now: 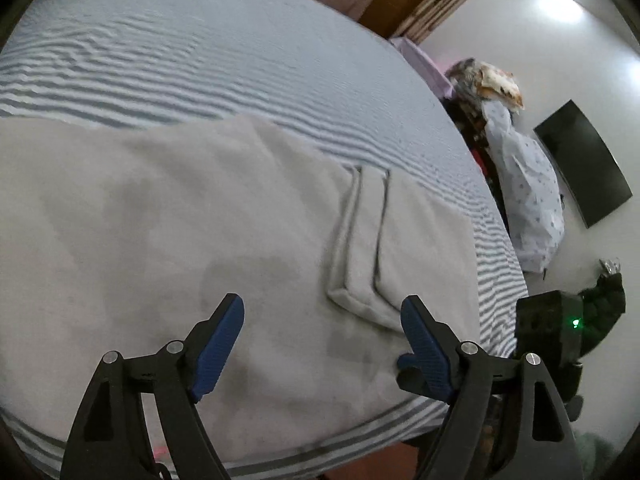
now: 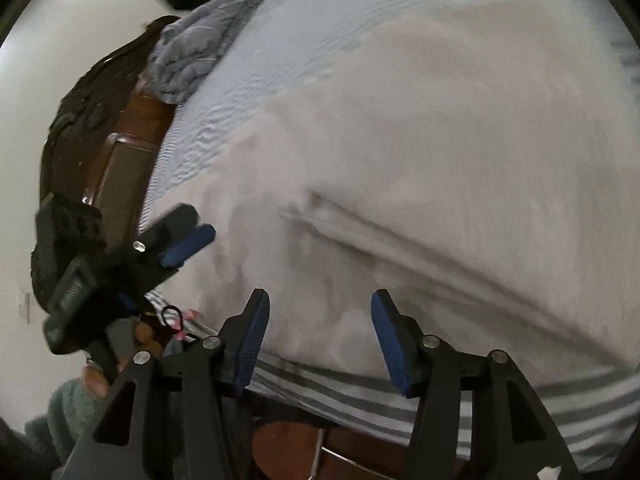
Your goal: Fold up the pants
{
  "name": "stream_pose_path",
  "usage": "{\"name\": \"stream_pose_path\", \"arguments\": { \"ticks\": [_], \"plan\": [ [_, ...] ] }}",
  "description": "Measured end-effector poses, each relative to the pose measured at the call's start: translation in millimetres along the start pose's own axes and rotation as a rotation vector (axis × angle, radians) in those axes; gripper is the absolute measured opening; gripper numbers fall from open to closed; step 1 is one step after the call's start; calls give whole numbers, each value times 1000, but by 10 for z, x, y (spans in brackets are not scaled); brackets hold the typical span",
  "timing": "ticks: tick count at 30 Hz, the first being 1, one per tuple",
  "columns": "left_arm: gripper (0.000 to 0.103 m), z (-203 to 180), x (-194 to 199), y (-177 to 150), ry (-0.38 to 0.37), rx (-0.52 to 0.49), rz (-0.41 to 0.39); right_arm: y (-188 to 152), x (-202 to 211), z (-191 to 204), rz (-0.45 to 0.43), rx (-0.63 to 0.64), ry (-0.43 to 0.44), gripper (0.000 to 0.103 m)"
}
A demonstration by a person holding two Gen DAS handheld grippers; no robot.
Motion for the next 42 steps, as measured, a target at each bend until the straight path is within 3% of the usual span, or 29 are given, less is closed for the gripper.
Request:
{"name": "stream_pose_path", "arguments": {
  "ticks": [6,11,20,22,24,25,32,33,34,35,42],
  "plan": [
    [81,-223,-293,-56,-66,61,80,79,367,-460,-123,-140,-13,51],
    [81,-390,-569,-100,-88,120,130,45,575,-859,-184,-294,27,45],
    [81,-562,-741,20,-42,171,61,-56,737,-1123,-221,-417,78,44],
    [64,-630,-782,49,-13,143,42,-78,737,-1113,-229,-437,86,46],
    [25,-663,-863,37,26,116,55,-106,721,-1087,-234,-450,92,48],
    [17,-661,-898,27,32,114,63,-112,721,-1089,-236,-455,92,48],
    [15,-659,-770,32,-3,99,35,-133,777,-1257,-282,-566,117,45],
    [15,-692,-739,44,1,80,28,-136,765,-1262,-274,-570,107,39],
    [15,-718,-728,69,-3,71,24,-133,753,-1251,-262,-555,84,20],
    [15,-752,-718,81,-11,65,25,-126,737,-1230,-251,-538,73,13],
    [15,-807,-446,175,4,12,0,7,787,-892,-236,-404,21,12]
  ]
}}
Point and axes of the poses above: each gripper's, at about its wrist camera, not at the fingertips, and x roughly against the way its jaws point, z to its left, y to its top, the point moved 2 cm from there along -x, roughly the way its jaws point, and after that the axes turned 8 degrees about -z, right-handed, at the moved point
